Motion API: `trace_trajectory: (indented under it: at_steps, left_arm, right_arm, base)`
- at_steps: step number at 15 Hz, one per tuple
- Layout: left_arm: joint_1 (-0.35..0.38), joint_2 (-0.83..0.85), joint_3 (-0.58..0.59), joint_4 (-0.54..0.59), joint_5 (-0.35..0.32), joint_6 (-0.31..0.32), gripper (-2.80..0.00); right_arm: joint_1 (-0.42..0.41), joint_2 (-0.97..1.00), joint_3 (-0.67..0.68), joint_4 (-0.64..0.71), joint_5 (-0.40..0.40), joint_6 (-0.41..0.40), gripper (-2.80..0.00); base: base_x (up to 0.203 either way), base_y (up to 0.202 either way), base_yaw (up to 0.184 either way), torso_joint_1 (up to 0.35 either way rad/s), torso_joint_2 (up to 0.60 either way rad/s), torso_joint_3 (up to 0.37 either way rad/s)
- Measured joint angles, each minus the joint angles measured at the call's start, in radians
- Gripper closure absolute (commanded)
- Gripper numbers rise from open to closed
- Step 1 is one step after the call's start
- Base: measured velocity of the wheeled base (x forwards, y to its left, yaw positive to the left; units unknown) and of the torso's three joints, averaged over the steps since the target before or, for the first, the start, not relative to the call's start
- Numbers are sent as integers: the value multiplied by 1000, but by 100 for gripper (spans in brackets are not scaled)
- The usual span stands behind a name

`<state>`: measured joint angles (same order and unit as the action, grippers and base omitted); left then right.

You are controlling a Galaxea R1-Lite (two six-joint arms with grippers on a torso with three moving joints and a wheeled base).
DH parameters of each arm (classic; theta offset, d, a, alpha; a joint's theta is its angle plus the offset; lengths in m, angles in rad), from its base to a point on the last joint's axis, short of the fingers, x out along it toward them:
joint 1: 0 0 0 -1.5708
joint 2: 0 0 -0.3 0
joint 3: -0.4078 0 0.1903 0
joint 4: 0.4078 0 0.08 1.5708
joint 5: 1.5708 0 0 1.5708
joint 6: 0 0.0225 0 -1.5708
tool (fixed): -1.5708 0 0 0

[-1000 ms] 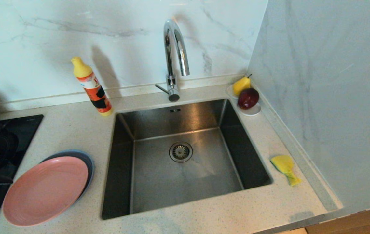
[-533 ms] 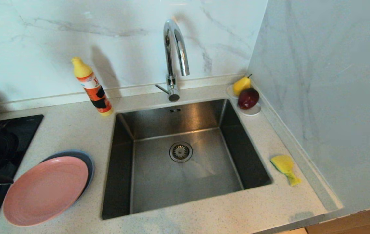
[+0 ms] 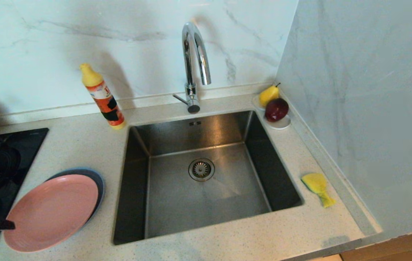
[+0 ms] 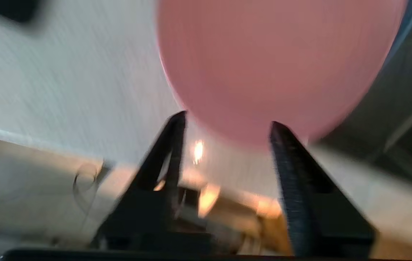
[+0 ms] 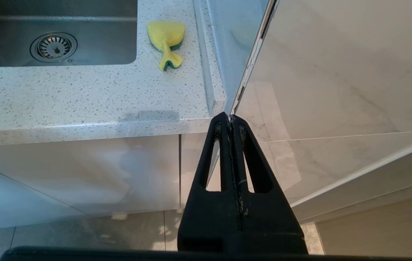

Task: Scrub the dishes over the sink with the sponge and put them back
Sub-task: Place the plate on the plate

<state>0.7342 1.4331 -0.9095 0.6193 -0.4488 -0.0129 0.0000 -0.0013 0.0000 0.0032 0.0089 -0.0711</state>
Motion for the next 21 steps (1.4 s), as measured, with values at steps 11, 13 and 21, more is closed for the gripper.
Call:
trace_trajectory:
  at_steps: [11,13,21]
  left_arm:
    - [-80,94,-7,90,5,63,0]
    - [-80,127,-22,79,6,62,0]
    - [-99,247,-100,74,90,66,0]
  right_arm:
    - [0,0,0,0,0,0,0]
    - [0,0,0,0,0,0,0]
    - [0,0,0,0,0,0,0]
  base:
    - [0,0,0,0,0,0]
    - [0,0,0,0,0,0]
    - [0,0,0,0,0,0]
